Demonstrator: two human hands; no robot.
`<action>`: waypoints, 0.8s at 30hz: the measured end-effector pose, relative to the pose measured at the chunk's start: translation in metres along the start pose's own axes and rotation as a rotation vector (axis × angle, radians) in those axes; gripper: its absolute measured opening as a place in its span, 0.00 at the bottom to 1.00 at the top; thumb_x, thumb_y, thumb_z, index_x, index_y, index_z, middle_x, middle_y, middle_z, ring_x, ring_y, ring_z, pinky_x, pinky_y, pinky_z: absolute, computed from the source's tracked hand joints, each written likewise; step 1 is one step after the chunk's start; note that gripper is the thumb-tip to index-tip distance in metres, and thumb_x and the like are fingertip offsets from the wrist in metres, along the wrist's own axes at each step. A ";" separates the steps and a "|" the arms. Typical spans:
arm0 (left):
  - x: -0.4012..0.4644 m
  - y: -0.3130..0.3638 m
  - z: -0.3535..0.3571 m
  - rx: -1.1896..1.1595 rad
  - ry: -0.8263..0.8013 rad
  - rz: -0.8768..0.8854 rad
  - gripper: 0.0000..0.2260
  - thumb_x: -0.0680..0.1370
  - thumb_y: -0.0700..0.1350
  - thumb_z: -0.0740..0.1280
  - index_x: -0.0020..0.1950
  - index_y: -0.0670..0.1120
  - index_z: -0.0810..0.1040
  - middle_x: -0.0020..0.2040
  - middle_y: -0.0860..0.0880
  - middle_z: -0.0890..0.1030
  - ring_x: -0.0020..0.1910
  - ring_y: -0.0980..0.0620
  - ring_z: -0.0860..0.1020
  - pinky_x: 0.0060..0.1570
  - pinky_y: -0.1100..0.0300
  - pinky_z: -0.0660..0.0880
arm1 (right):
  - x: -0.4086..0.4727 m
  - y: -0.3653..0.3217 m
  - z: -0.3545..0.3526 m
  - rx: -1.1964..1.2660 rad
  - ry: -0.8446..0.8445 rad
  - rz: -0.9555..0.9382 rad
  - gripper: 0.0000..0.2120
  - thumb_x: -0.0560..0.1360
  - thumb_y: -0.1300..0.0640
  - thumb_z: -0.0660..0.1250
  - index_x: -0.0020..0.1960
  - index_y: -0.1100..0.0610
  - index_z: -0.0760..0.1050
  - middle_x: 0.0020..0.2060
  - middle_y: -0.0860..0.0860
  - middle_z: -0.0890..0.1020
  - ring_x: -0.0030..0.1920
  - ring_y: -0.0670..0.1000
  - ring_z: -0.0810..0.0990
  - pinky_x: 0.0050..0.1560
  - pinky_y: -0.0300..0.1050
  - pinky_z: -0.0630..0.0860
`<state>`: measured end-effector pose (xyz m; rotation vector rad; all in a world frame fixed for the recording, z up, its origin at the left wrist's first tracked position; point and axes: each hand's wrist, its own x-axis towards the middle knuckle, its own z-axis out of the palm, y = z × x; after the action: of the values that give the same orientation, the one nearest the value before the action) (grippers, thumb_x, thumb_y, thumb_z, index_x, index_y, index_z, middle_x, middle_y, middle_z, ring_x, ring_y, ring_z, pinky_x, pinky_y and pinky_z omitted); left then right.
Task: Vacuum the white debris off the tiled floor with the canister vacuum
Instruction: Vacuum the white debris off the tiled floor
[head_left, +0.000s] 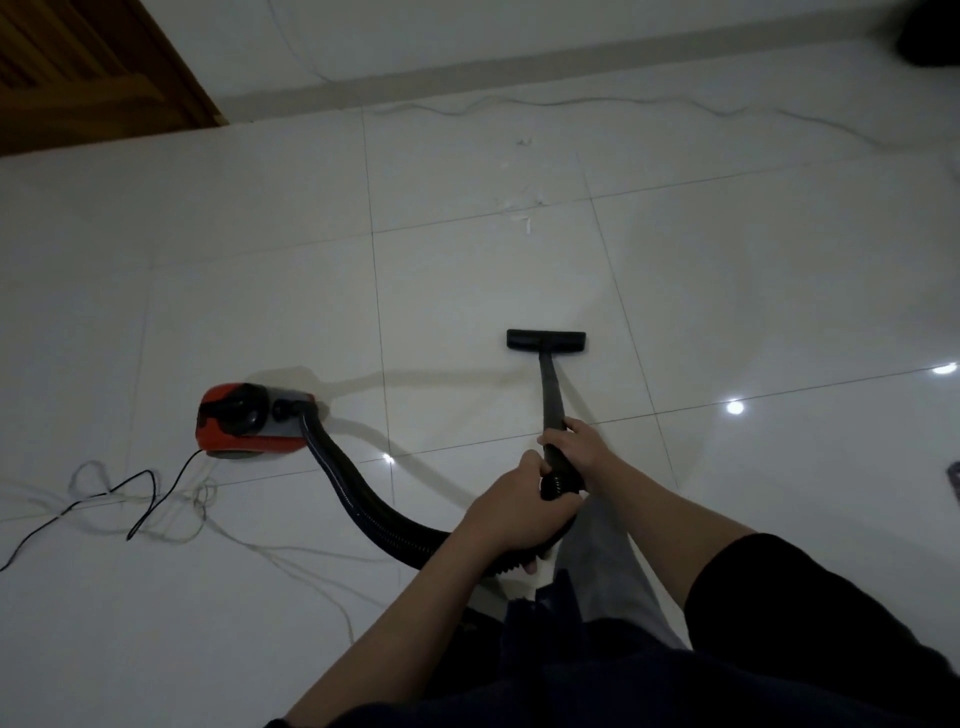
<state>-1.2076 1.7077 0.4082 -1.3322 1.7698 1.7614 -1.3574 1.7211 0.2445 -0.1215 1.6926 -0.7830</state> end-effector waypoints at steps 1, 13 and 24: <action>0.006 0.011 0.006 -0.003 -0.005 -0.006 0.17 0.77 0.54 0.64 0.61 0.48 0.64 0.43 0.45 0.81 0.33 0.43 0.80 0.35 0.51 0.78 | 0.003 -0.004 -0.013 -0.015 -0.022 0.011 0.36 0.55 0.48 0.75 0.60 0.55 0.69 0.60 0.62 0.78 0.46 0.56 0.80 0.37 0.46 0.76; 0.091 0.118 0.073 -0.045 0.116 -0.083 0.17 0.74 0.56 0.62 0.57 0.50 0.64 0.48 0.45 0.81 0.45 0.42 0.82 0.49 0.42 0.81 | 0.048 -0.071 -0.132 -0.165 -0.173 0.017 0.33 0.75 0.60 0.70 0.76 0.59 0.61 0.57 0.58 0.77 0.46 0.53 0.79 0.39 0.45 0.76; 0.163 0.194 0.061 -0.128 0.134 -0.057 0.14 0.79 0.50 0.62 0.60 0.45 0.64 0.37 0.49 0.79 0.25 0.54 0.76 0.30 0.60 0.75 | 0.098 -0.152 -0.180 -0.326 -0.214 -0.012 0.29 0.74 0.59 0.70 0.73 0.63 0.65 0.50 0.57 0.77 0.41 0.52 0.78 0.33 0.42 0.74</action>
<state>-1.4641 1.6638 0.3916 -1.5694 1.6927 1.8197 -1.5974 1.6352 0.2587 -0.4260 1.6031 -0.4783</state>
